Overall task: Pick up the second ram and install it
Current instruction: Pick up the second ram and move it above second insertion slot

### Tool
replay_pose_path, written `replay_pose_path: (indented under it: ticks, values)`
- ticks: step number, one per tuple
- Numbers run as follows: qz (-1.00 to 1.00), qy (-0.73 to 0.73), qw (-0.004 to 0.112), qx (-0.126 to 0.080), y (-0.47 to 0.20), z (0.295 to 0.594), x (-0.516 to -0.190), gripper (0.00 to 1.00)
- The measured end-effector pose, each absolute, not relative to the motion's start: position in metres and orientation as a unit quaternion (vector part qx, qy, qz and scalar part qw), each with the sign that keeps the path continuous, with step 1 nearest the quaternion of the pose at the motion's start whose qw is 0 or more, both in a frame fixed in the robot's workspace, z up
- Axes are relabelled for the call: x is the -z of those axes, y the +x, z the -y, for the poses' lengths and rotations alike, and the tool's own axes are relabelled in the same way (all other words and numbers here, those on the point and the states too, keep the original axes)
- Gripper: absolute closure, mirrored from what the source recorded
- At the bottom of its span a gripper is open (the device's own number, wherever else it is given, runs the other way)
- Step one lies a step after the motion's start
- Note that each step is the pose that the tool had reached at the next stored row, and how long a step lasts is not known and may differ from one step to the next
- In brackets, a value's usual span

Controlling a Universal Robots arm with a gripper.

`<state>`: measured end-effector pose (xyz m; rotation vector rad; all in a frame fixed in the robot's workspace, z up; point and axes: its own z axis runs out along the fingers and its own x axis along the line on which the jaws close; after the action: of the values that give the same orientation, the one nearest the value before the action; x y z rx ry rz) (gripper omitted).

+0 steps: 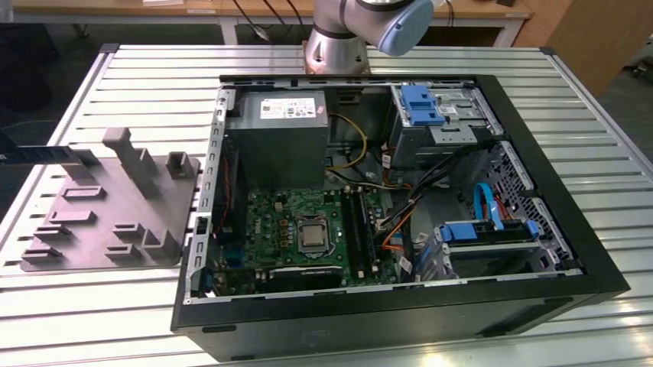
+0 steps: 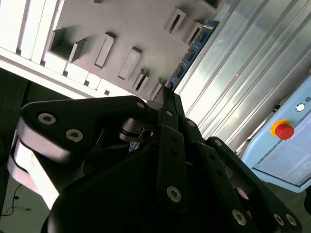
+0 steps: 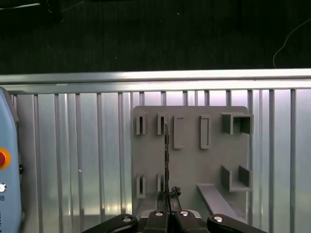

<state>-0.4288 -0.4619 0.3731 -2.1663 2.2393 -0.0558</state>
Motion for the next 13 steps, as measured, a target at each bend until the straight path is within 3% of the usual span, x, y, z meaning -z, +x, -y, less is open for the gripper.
replay_pose_path:
  ticks: [13]
  values:
    - [-0.719, -0.695, 0.013, 0.018, -0.4227, 0.4619, -0.3816, 0.89]
